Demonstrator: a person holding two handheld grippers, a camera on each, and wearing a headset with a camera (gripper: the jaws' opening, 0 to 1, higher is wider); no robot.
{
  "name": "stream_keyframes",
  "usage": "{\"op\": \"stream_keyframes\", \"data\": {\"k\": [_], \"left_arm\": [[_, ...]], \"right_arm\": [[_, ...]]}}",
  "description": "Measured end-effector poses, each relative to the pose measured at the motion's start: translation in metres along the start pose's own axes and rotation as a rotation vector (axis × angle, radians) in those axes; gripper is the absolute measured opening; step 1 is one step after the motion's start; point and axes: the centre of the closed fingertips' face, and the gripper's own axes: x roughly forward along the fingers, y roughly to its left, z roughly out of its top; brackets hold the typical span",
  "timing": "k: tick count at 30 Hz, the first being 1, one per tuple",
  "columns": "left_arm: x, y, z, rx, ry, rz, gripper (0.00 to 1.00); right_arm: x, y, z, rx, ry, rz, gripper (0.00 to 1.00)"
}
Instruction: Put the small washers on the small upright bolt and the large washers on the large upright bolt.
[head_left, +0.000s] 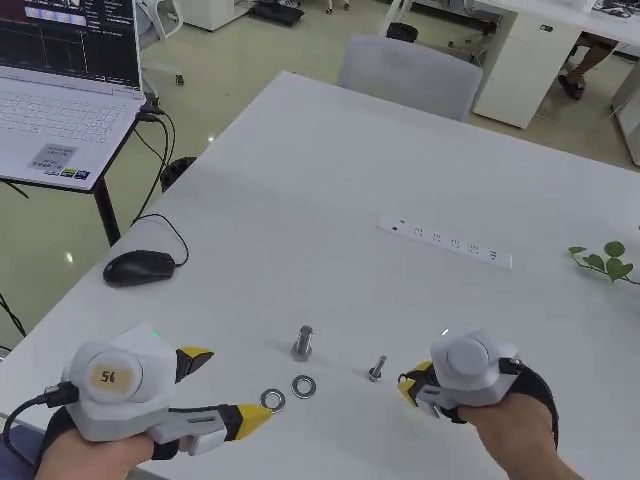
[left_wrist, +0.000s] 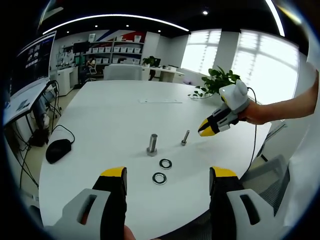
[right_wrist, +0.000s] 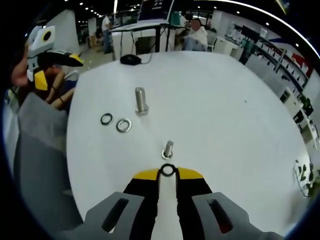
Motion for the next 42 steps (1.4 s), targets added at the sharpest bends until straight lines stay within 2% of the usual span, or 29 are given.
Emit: {"op": "stream_keyframes", "data": {"k": [5,10,19,42], "left_arm": [[-0.001,0.002,0.0,-0.003,-0.001,0.004,0.66],[0.0,0.002,-0.002,-0.008,-0.001,0.005,0.66],[0.001,0.003,-0.002,-0.018,-0.006,0.008,0.66],[-0.001,0.008,-0.004,-0.028,-0.006,0.018,0.66]], "right_arm": [[0.001,-0.009,0.017,-0.029,-0.008,0.007,0.14],[0.005,-0.011,0.028,-0.064,0.004,0.03,0.14],[0.015,-0.004,0.027,-0.104,0.05,0.065,0.14],[0.027,-0.001,0.024,-0.139,0.105,0.085,0.14]]}}
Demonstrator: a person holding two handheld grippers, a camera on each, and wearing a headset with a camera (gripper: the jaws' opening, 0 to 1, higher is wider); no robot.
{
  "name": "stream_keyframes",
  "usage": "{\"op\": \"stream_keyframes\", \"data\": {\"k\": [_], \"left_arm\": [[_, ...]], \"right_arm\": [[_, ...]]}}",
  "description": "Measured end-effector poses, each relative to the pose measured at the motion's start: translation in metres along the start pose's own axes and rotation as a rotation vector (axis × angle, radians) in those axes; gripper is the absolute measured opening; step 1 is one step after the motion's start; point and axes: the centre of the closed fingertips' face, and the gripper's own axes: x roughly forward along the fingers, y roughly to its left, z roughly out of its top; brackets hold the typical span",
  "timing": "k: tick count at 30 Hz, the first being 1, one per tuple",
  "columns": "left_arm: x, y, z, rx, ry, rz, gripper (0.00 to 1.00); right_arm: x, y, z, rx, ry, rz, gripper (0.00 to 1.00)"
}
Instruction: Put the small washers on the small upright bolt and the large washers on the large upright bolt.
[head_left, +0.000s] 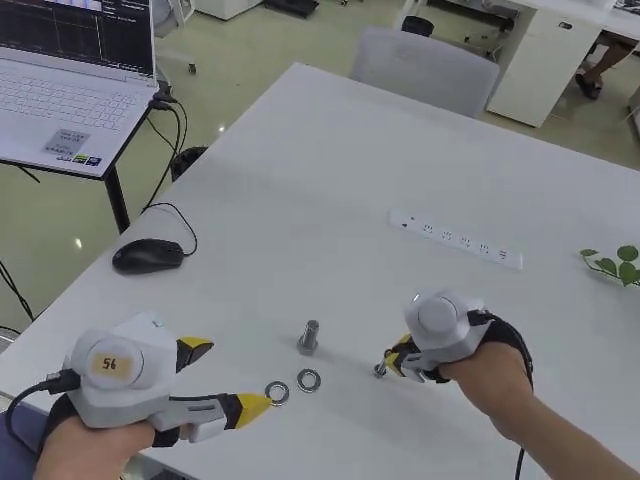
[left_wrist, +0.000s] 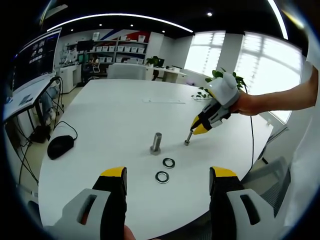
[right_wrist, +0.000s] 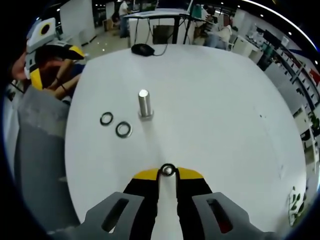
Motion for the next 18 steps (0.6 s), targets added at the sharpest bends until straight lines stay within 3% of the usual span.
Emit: {"op": "stream_keyframes", "data": {"k": [18], "left_arm": [[0.0007,-0.0011,-0.001,0.001,0.003,-0.004,0.66]], "right_arm": [[0.007,0.0011,-0.0045,-0.012,0.047,0.01,0.14]]}}
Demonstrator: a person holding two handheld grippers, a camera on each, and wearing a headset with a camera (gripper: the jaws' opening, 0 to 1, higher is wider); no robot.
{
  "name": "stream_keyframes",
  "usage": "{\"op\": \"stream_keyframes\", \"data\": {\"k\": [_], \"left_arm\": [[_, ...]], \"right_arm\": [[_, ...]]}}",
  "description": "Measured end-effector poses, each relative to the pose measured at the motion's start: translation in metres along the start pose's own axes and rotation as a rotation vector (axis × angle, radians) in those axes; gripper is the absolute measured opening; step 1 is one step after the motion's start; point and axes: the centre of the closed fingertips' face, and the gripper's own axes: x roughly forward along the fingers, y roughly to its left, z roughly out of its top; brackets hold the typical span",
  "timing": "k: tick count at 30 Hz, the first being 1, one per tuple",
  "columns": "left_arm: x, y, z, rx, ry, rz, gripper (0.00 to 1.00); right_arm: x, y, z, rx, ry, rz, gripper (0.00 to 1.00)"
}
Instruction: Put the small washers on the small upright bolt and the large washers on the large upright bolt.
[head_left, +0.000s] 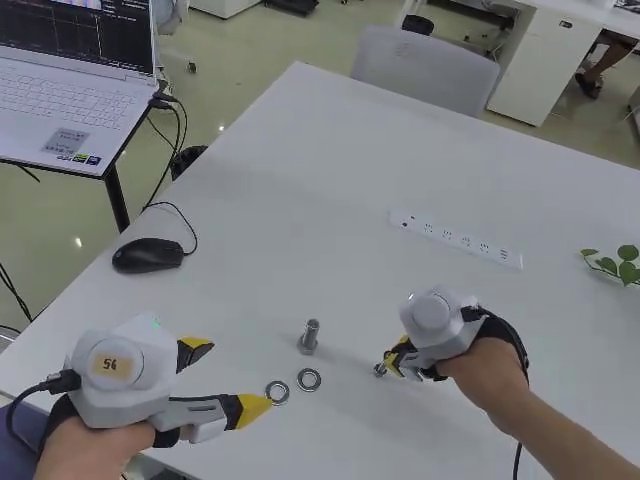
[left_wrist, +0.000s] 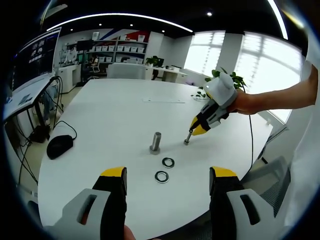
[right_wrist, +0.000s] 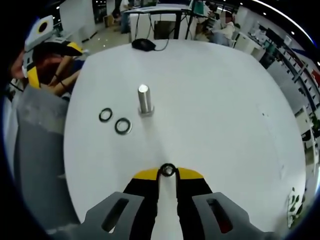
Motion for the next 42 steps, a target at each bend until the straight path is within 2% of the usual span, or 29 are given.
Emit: {"op": "stream_keyframes", "data": {"k": [21,28,32,35,38,42], "left_arm": [[0.0,0.005,0.0,-0.002,0.005,0.002,0.66],[-0.001,0.007,-0.002,0.002,0.01,-0.001,0.66],[-0.001,0.008,-0.003,0.006,0.013,-0.009,0.66],[-0.001,0.009,-0.004,0.042,0.03,-0.015,0.66],[-0.002,0.01,-0.003,0.05,0.031,-0.025,0.67],[-0.002,0.011,-0.001,0.055,0.027,-0.038,0.66]], "right_arm": [[0.035,0.003,-0.014,0.011,0.058,0.024,0.14],[0.032,0.009,-0.016,0.02,0.046,0.042,0.18],[0.024,0.007,-0.017,0.031,0.034,0.025,0.19],[0.016,0.004,-0.021,0.045,0.027,0.005,0.19],[0.009,0.004,-0.022,0.074,0.003,-0.005,0.21],[-0.004,0.008,-0.027,0.09,-0.022,-0.027,0.23]]}}
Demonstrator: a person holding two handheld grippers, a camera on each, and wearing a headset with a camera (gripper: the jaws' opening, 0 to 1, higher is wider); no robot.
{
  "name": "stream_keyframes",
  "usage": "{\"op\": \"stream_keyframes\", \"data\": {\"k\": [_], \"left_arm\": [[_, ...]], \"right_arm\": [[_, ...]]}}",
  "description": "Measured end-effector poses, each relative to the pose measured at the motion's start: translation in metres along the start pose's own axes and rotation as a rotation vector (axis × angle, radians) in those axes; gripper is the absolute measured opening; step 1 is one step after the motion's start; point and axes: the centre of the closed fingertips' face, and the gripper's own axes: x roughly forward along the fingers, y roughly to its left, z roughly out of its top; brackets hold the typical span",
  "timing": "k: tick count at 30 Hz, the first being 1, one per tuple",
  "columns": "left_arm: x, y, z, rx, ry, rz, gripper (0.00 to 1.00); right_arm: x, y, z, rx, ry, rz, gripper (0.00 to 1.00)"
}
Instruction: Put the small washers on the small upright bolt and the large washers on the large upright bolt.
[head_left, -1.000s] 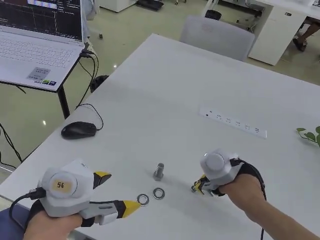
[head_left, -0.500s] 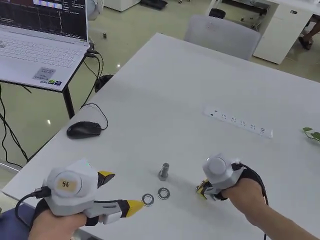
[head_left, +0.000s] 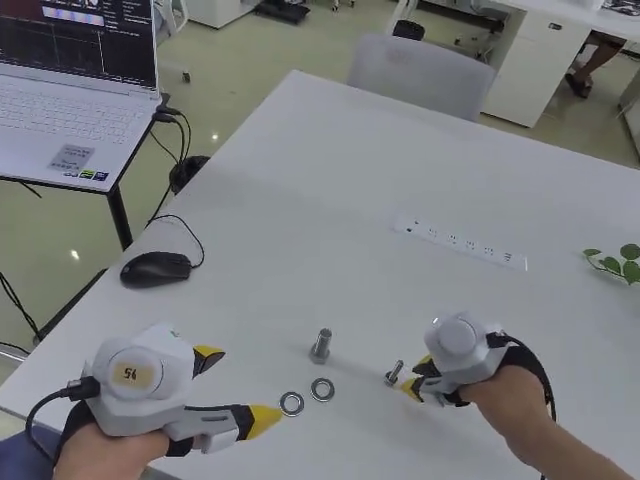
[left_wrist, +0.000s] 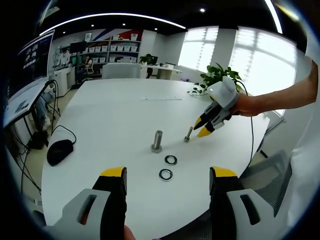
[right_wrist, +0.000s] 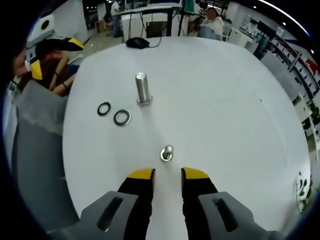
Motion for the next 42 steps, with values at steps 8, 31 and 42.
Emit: {"op": "stream_keyframes", "data": {"k": [8,31,42], "left_arm": [[0.001,-0.001,-0.001,0.024,0.008,-0.035,0.66],[-0.003,0.006,-0.006,0.022,0.004,-0.059,0.66],[0.003,0.005,-0.007,0.014,0.007,-0.067,0.66]], "right_arm": [[-0.017,0.017,-0.006,-0.009,-0.032,-0.024,0.27],[0.025,0.085,0.043,-0.169,-0.073,0.13,0.29],[0.063,0.081,0.066,-0.166,-0.041,0.182,0.29]]}}
